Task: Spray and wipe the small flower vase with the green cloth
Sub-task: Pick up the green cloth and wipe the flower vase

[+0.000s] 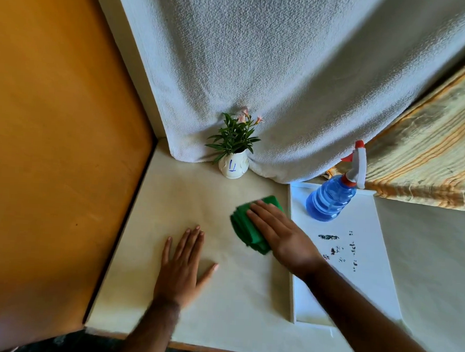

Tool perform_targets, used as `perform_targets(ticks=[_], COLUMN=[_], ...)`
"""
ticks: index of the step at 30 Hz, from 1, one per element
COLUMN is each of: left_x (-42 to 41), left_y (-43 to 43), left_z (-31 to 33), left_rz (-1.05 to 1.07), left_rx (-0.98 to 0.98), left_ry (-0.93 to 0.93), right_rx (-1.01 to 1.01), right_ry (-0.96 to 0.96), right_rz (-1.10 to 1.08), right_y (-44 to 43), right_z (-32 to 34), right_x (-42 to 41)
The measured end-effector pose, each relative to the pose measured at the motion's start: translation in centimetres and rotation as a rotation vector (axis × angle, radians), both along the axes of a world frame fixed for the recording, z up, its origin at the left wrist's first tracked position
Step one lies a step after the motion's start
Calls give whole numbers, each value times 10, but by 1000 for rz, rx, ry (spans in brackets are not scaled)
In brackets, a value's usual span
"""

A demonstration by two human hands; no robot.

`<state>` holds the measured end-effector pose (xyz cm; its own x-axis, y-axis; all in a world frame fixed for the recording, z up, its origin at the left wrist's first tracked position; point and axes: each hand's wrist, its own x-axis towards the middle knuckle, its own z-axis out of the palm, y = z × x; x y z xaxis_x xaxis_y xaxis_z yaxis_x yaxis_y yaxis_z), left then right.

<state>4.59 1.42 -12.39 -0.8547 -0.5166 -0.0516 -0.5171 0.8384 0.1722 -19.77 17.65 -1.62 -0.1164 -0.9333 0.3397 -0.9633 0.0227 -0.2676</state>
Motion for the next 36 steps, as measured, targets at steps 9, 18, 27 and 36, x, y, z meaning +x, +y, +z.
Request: perform_targets(ticks=[9,18,27,36], left_x=[0,1,1,0], left_y=[1,0,0,0], left_z=[-3,-7,-6,-2], left_rz=[10,20,14,12], left_rx=[-37,-46,-60,-58], left_ry=[55,53,67,40], right_rx=[-1,118,156,-9], right_ry=[252,294,136,165], right_rz=[198,344,359,378], right_y=[-131,-161,-151,-160], right_z=[9,-10,-36,-17], right_x=[-40,-73,-68,-61])
